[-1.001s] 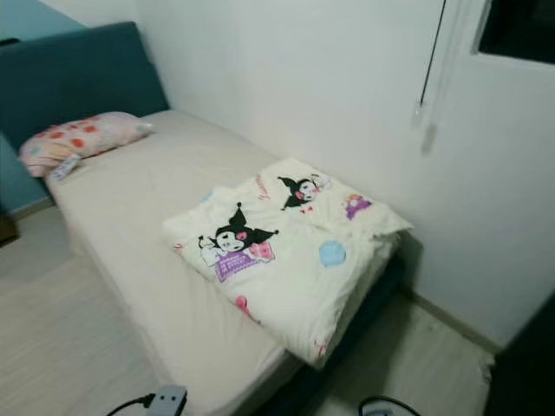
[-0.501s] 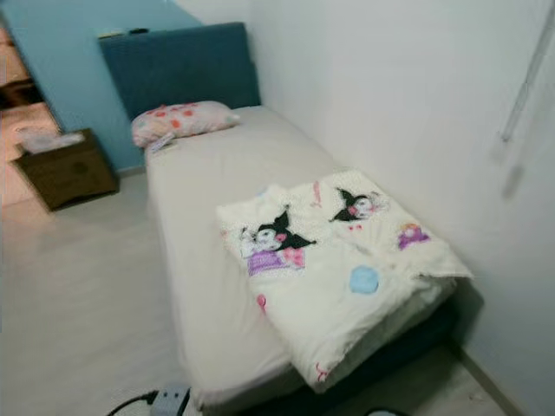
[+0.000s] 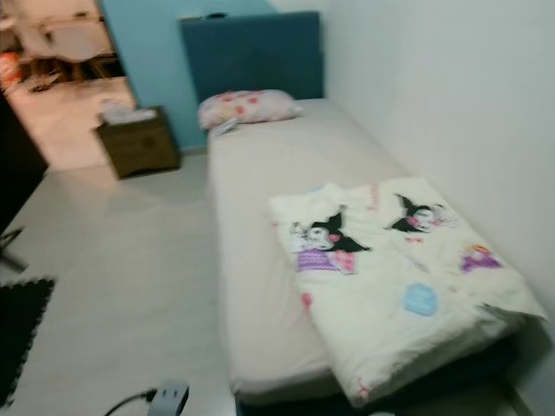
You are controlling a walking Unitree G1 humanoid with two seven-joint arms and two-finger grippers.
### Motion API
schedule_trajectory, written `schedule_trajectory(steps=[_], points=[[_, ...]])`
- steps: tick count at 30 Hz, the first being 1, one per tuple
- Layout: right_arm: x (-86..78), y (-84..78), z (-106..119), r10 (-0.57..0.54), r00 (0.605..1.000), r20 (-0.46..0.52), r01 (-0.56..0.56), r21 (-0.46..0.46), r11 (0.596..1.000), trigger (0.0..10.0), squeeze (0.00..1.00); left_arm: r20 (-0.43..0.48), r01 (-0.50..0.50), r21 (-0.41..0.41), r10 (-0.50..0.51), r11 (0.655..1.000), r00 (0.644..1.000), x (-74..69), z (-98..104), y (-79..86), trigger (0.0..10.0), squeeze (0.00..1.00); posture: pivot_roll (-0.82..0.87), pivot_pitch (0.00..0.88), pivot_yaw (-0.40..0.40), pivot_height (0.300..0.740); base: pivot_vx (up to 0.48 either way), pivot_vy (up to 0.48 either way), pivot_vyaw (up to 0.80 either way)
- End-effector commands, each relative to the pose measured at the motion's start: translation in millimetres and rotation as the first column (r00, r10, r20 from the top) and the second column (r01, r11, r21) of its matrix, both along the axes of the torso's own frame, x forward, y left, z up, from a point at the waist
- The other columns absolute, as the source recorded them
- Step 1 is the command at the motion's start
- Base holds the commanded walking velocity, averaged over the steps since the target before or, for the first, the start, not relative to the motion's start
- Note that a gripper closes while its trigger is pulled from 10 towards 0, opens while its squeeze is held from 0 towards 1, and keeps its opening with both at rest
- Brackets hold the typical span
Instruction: Clean up the room
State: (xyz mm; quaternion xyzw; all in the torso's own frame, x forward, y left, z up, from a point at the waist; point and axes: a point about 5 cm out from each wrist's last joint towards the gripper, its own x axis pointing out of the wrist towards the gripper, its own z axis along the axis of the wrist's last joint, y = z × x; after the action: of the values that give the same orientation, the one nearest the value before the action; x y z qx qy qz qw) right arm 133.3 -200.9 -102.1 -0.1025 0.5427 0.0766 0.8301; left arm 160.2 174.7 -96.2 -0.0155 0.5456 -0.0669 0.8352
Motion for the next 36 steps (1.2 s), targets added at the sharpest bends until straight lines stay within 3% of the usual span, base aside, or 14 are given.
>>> schedule_trajectory(steps=[1, 5, 11, 20, 28, 36], points=[[-6.7, 14.0, -4, 0.023, 0.999, -0.023, -0.022, 0.055, 0.998, 10.0, 0.00, -0.016, 0.006, -0.002, -0.006, 1.000, 1.000, -4.0, -2, -2.4, 10.0, 0.00, -0.09, 0.000, 0.044, 0.731, 0.000, 0.000, 0.77], [-3.6, 8.3, -2, -0.001, 1.000, 0.011, 0.001, -0.020, 1.000, 10.0, 0.00, -0.014, 0.010, -0.001, -0.010, 1.000, 1.000, -3.8, -2, -2.3, 10.0, 0.00, -0.09, 0.001, 0.044, 0.731, 0.000, 0.000, 0.78], [-2.3, 2.3, -2, -0.065, 0.998, 0.008, 0.065, -0.031, 0.997, 10.0, 0.00, -0.014, 0.028, -0.001, -0.028, 1.000, 1.000, -3.1, -1, -1.9, 10.0, 0.00, -0.09, 0.007, 0.049, 0.731, 0.000, -0.179, 0.00], [-11.9, 3.9, -5, -0.099, 0.995, -0.016, 0.099, 0.024, 0.995, 10.0, 0.00, -0.016, 0.034, -0.006, -0.034, 0.999, 0.999, -4.1, -2, -3.2, 10.0, 0.00, -0.09, 0.019, 0.051, 0.731, 0.000, -0.464, 0.00], [-8.7, 7.7, -4, -0.140, 0.990, -0.003, 0.140, 0.053, 0.989, 10.0, 0.00, -0.012, 0.029, 0.005, -0.029, 1.000, 1.000, -4.3, -2, -1.6, 10.0, 0.00, -0.09, 0.024, 0.054, 0.731, 0.000, -0.449, 0.00], [-9.7, 9.0, -5, -0.151, 0.989, 0.005, 0.150, 0.053, 0.987, 10.0, 0.00, -0.012, 0.016, 0.014, -0.015, 1.000, 1.000, -4.8, -2, 0.2, 10.0, 0.00, -0.09, 0.019, 0.051, 0.731, 0.000, 0.000, 0.00]])
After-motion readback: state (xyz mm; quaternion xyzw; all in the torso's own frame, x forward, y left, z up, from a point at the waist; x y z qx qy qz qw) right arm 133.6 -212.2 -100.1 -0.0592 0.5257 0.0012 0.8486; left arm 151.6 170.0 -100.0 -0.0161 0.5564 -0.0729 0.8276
